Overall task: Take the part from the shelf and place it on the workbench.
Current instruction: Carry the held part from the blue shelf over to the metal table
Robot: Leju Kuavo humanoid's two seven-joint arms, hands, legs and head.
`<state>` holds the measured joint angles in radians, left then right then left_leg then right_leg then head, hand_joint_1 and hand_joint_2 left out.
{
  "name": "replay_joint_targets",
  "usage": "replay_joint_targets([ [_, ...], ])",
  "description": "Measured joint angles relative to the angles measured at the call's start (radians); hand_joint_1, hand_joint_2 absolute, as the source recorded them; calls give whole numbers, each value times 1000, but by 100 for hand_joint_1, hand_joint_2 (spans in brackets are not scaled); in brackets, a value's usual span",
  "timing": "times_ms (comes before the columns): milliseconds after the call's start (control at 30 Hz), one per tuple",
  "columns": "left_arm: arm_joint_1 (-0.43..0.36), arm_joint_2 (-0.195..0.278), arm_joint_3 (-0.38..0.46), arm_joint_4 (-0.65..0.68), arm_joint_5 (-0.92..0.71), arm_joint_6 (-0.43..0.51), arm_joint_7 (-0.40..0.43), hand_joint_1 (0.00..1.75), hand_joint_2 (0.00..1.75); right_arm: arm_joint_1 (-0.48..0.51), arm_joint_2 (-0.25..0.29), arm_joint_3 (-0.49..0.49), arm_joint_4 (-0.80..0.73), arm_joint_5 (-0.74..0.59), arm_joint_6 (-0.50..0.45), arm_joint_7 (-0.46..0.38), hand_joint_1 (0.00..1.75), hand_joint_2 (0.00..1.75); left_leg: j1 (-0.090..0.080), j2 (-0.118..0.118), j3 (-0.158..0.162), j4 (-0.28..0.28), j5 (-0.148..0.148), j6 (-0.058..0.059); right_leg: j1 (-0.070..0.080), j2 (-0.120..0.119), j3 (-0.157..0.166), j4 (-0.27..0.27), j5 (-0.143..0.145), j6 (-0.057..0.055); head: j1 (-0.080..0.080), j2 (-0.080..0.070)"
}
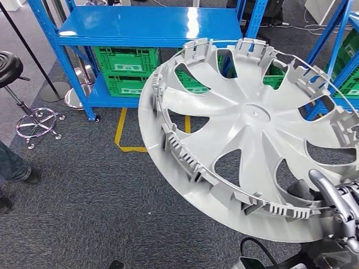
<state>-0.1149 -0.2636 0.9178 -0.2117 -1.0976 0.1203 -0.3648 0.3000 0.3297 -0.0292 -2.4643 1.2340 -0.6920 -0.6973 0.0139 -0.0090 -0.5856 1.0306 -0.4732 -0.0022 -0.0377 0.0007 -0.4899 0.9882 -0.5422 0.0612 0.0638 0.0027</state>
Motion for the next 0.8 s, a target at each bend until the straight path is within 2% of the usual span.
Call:
replay_joint_targets([
  [800,-1,0,0,0,1,0,-9,0,0,1,-2,12,1,2,0,0,175,175,0,0,0,0,0,0,0,0,0,0,0,0,0,0],
])
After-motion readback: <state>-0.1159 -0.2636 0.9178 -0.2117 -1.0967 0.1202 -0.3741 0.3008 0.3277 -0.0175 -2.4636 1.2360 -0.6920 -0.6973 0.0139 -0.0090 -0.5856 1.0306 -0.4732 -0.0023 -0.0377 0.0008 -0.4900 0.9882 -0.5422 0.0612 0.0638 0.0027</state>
